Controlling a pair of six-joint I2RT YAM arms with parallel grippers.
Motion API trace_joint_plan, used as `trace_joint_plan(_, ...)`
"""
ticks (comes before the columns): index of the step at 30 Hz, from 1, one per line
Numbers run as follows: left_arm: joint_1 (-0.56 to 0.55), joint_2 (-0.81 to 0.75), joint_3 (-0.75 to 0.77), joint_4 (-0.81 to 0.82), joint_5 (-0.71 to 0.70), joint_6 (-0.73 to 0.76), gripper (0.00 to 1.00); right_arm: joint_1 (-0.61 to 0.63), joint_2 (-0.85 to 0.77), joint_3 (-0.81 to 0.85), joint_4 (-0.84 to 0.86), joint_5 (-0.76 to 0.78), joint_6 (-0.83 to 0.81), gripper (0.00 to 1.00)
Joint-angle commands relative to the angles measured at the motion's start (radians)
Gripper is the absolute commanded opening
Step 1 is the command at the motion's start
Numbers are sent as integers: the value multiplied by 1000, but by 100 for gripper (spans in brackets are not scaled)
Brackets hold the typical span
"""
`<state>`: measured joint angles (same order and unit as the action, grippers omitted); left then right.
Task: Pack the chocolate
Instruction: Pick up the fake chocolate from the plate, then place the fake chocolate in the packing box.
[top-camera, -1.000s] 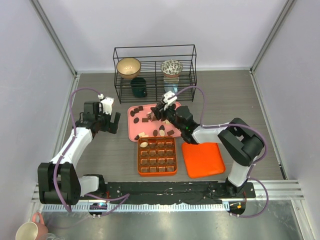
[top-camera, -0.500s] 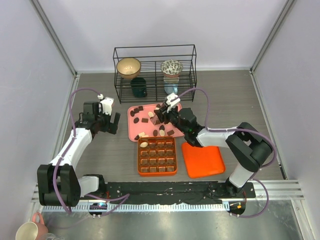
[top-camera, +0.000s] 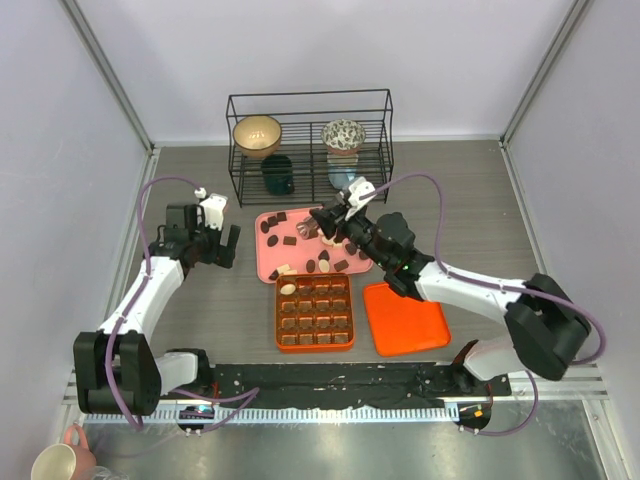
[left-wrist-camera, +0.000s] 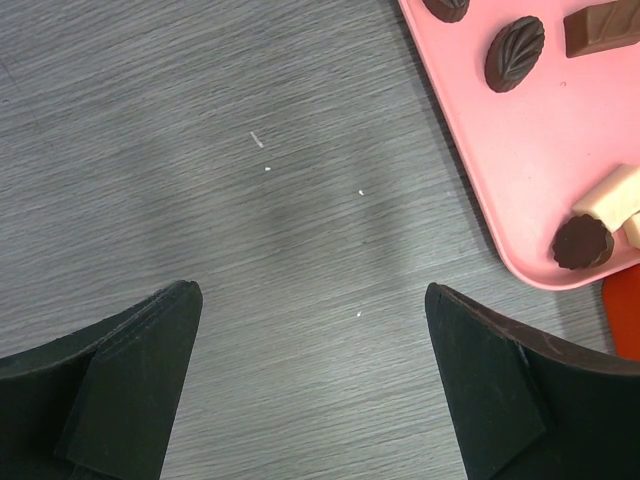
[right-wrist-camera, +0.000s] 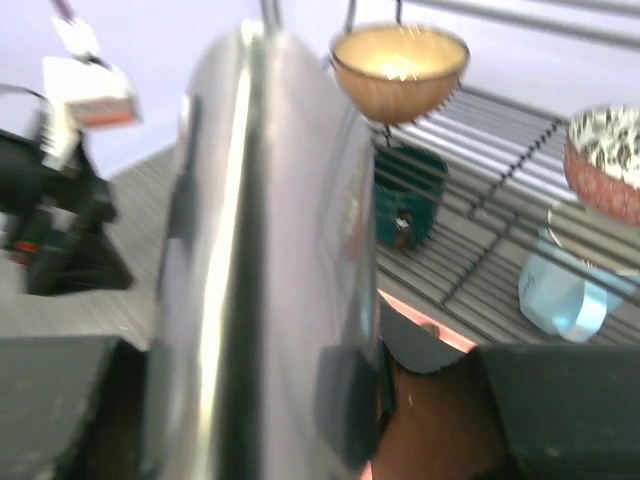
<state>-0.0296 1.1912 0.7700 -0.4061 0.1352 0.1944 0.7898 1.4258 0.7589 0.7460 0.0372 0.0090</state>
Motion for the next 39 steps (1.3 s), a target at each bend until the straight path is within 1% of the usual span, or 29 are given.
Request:
trace_joint_plan(1,7,-25,35,0,7,2,100,46,-132,-18,-48,-8,-3,35)
trace_joint_plan(10,7,-35,28,-2,3,5,100,160,-318,-128,-218,59,17,35)
trace_joint_plan(17,7,-36,31,-11,4,-4,100,183,-369,-170,-260,79,32,35)
trace_joint_plan(21,5,-36,34,-14,7,-9,100,186,-363,-165,-267,76,34,37)
trace_joint_plan(22,7,-38,37,-14,7,-10,99,186,-358,-164,-267,78,34,42)
trace_joint_plan(24,7,-36,40,-16,6,-10,100,186,-350,-162,-267,79,36,47)
trace_joint_plan(28,7,-35,41,-20,4,-12,100,187,-347,-158,-266,84,37,51)
trace_joint_plan(32,7,-30,40,-20,6,-9,100,187,-353,-142,-263,89,26,51)
trace_joint_plan(36,7,-27,40,-16,7,-13,100,187,-338,-106,-231,87,6,46)
trace_joint_plan(39,7,-25,41,-17,12,-15,100,189,-295,-60,-191,86,-27,45)
